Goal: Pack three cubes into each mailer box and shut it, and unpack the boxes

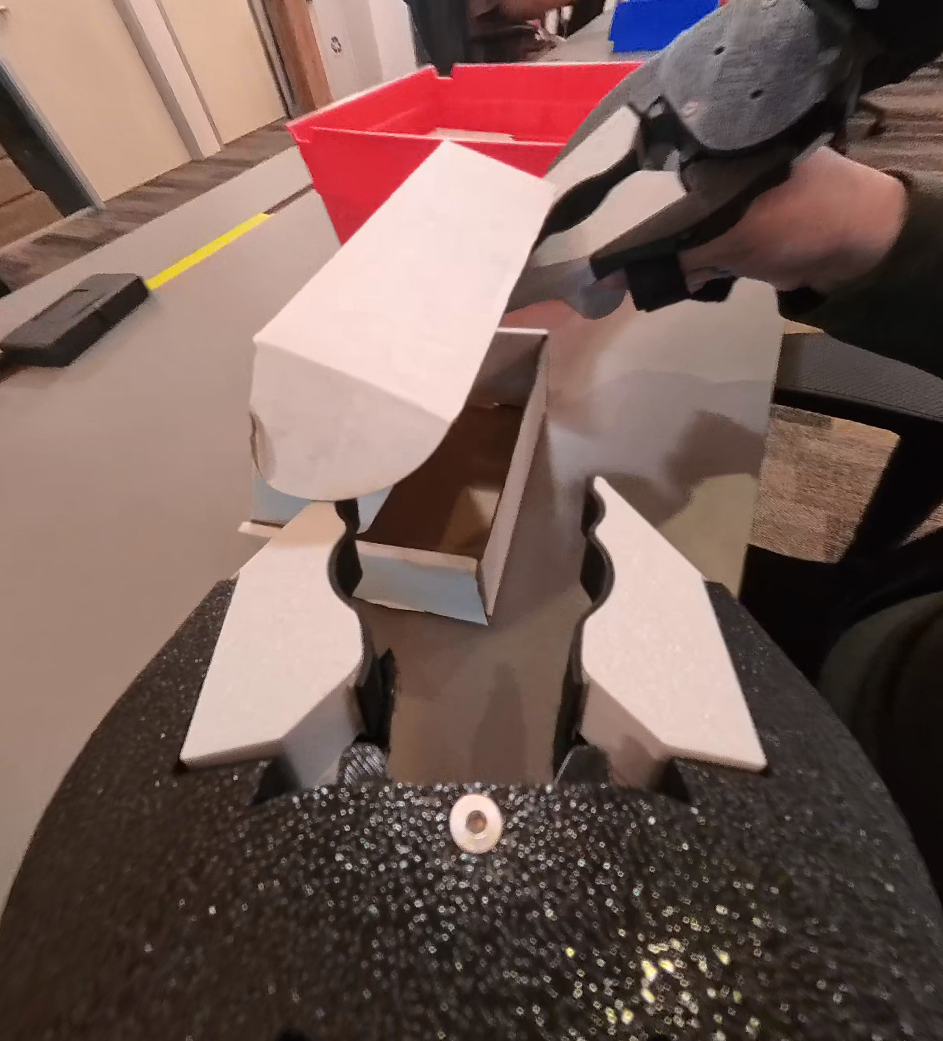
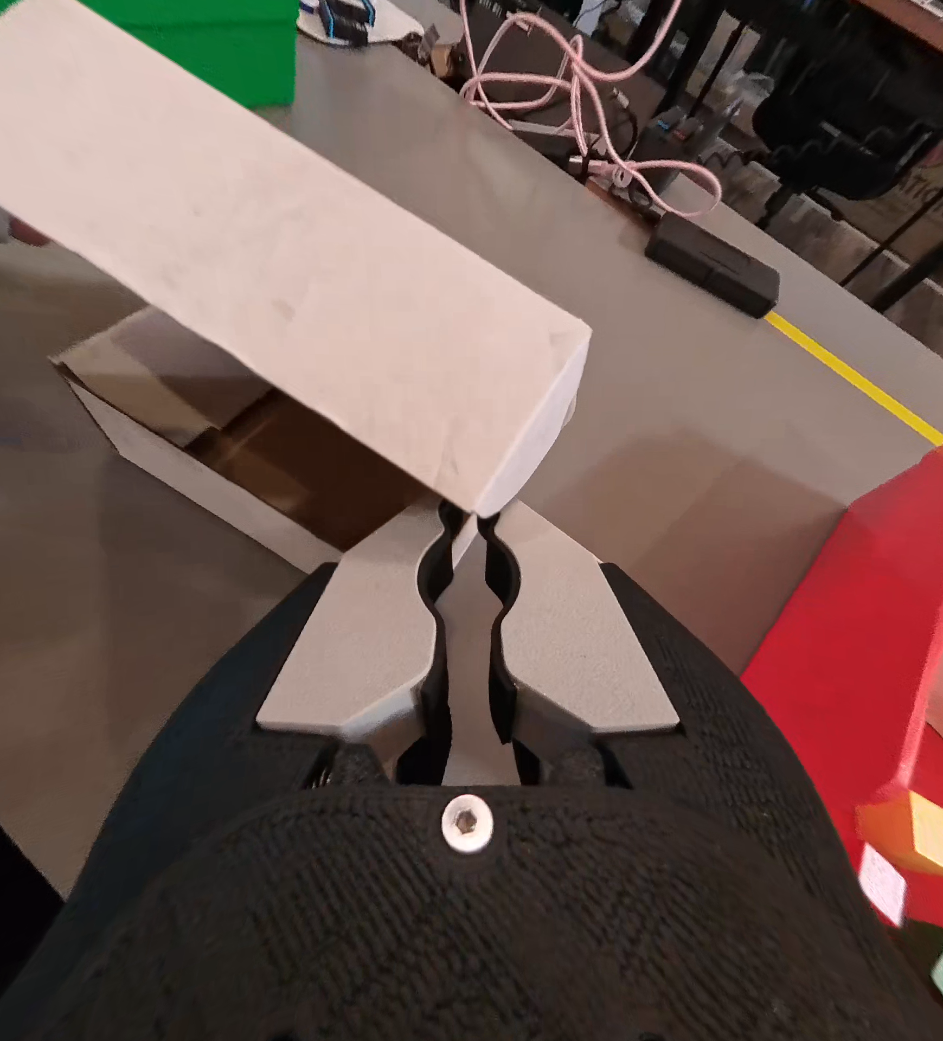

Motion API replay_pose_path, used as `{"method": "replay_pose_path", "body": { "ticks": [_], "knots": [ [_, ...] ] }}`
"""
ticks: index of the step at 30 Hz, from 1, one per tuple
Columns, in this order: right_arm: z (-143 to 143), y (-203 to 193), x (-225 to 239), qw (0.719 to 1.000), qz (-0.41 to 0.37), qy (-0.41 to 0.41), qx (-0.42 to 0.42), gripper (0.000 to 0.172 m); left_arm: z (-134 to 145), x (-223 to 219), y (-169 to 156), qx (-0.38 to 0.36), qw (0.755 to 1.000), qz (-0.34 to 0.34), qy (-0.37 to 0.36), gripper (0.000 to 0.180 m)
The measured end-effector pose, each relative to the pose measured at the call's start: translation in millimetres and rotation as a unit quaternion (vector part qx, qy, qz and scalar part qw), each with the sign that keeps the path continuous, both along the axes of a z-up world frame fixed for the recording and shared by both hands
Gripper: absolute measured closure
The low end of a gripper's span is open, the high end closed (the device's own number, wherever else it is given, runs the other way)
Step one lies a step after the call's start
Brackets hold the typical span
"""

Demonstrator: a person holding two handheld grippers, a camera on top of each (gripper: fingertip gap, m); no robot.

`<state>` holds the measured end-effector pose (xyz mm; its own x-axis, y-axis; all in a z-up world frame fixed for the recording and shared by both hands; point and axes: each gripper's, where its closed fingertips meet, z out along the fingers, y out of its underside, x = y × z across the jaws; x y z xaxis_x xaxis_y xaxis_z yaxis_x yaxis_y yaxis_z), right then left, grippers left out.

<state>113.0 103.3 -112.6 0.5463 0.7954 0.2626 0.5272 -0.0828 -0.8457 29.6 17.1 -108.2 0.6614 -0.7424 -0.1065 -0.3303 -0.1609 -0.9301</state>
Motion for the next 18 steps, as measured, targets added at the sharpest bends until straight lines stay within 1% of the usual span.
{"method": "replay_pose_path", "body": {
  "ticks": [2, 4, 5, 6, 7, 8, 9, 10, 11, 12, 13, 14, 16, 18],
  "knots": [
    [-6.2, 0.2, 3.7, 1.000, -0.003, -0.021, 0.005, 0.171, -4.8, 6.9, -18.8, -0.025, 0.999, -0.045, 0.000, 0.097],
    [-9.8, -1.5, 4.9, 1.000, 0.002, -0.022, 0.005, 0.172, -8.6, 8.3, -43.3, -0.051, 0.994, -0.095, 0.006, 0.101],
    [-10.6, -2.1, 5.3, 1.000, 0.003, -0.020, 0.004, 0.172, -7.4, 7.9, -55.8, -0.058, 0.991, -0.121, 0.008, 0.108],
    [-10.7, -2.3, 5.6, 1.000, 0.004, -0.020, 0.006, 0.172, -1.9, 7.2, -66.0, -0.052, 0.988, -0.142, 0.005, 0.120],
    [-10.9, -2.3, 5.7, 1.000, 0.005, -0.020, 0.008, 0.172, 9.1, 6.4, -72.0, -0.031, 0.987, -0.155, -0.007, 0.131],
    [-11.1, -2.4, 5.5, 1.000, 0.005, -0.021, 0.010, 0.172, 24.4, 4.5, -71.0, 0.002, 0.988, -0.149, -0.027, 0.130],
    [-11.7, -2.2, 5.3, 1.000, 0.005, -0.022, 0.012, 0.172, 40.4, 0.9, -64.0, 0.036, 0.990, -0.125, -0.046, 0.125],
    [-12.3, -2.2, 5.2, 1.000, 0.006, -0.024, 0.015, 0.172, 52.9, -3.0, -54.0, 0.067, 0.992, -0.094, -0.055, 0.106],
    [-13.1, -2.1, 5.1, 1.000, 0.007, -0.025, 0.017, 0.172, 57.6, -4.9, -44.2, 0.089, 0.993, -0.068, -0.045, 0.083],
    [-13.8, -2.3, 5.0, 0.999, 0.008, -0.027, 0.017, 0.172, 53.4, -3.7, -35.6, 0.102, 0.993, -0.051, -0.011, 0.067],
    [-14.7, -2.5, 5.1, 0.999, 0.010, -0.028, 0.017, 0.172, 44.0, -0.3, -27.6, 0.109, 0.993, -0.040, 0.037, 0.054],
    [-15.9, -2.9, 5.0, 0.999, 0.013, -0.031, 0.017, 0.172, 33.6, 4.1, -21.2, 0.118, 0.988, -0.036, 0.088, 0.047],
    [-16.1, -3.6, 4.8, 0.999, 0.017, -0.032, 0.018, 0.172, 18.5, 15.2, -13.1, 0.147, 0.974, -0.042, 0.166, 0.050],
    [-16.0, -7.0, 4.1, 0.999, 0.029, -0.034, 0.016, 0.170, 8.2, 23.4, -7.5, 0.161, 0.964, -0.051, 0.206, 0.060]
  ]
}}
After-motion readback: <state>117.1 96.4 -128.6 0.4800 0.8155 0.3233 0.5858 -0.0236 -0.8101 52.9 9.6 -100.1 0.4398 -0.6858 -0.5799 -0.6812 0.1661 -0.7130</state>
